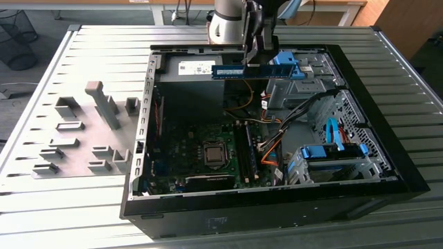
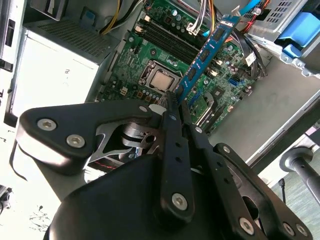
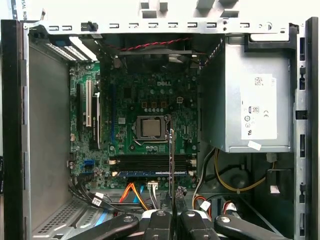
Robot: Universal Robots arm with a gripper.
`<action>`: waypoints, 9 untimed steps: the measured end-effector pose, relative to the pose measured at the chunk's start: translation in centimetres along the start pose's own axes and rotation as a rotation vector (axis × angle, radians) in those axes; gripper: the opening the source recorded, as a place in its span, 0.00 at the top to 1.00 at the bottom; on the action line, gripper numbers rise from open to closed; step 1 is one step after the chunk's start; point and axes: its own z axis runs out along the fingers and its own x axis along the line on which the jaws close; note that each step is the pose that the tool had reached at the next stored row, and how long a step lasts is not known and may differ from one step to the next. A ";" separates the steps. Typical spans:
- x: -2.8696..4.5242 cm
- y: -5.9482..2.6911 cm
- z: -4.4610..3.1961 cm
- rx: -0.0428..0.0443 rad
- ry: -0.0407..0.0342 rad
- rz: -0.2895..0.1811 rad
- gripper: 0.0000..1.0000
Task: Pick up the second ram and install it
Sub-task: 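Insert the second ram into the second slot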
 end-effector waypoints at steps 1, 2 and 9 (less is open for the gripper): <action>0.00 0.00 0.00 0.0000 0.0001 0.004 0.86; 0.00 0.00 0.01 0.0000 0.0001 0.011 0.86; 0.00 0.00 0.12 -0.0001 0.0013 0.107 0.86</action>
